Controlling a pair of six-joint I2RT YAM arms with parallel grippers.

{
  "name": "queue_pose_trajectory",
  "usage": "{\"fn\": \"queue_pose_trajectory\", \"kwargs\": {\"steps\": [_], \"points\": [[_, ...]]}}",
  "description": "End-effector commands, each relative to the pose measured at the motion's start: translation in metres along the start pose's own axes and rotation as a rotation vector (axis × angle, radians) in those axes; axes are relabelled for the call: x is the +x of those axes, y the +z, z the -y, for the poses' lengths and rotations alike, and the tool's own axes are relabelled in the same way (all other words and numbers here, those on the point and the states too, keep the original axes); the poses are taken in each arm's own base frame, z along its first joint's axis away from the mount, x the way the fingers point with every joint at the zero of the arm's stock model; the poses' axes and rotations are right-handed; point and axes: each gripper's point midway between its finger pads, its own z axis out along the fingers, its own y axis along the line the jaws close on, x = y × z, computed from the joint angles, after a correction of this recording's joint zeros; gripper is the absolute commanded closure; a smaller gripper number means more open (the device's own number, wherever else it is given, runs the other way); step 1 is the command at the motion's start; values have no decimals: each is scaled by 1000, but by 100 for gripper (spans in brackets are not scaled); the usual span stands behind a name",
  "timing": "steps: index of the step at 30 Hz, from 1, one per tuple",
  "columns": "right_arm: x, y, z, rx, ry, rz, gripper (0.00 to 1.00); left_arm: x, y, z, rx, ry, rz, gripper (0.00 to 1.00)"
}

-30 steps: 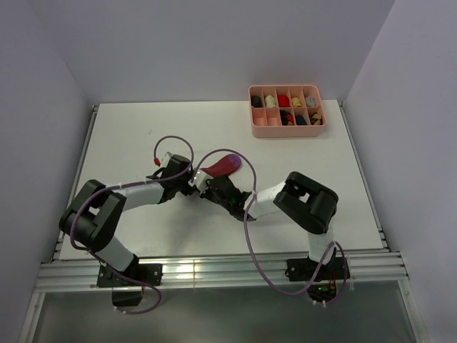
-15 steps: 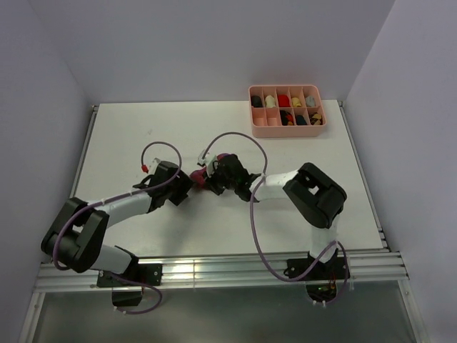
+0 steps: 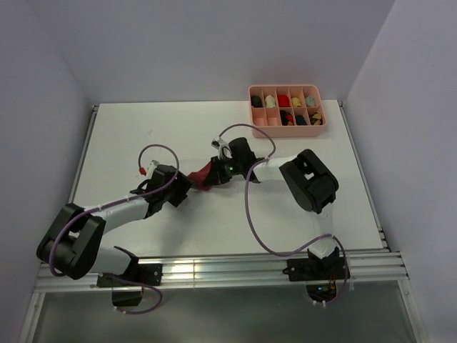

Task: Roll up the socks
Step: Roll the sock at the center of the board.

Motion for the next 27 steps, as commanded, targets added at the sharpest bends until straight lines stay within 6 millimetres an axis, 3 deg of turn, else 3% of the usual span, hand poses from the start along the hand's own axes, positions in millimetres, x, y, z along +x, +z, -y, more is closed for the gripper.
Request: {"fn": "queue_pose_trajectory", "kwargs": {"steps": [1,9,16,27], "points": [[40,0,7,-24,245,-105,100,-2,4,8,44,-37,9,30],[41,-4,17,-41,410,-97,100,-12,14,15,51,-45,62,29],[44,0,18,-53,451,-112,100,-7,28,17,45,-42,38,30],[48,3,22,-47,483,-121,100,2,47,-1,-23,-22,5,37]]}}
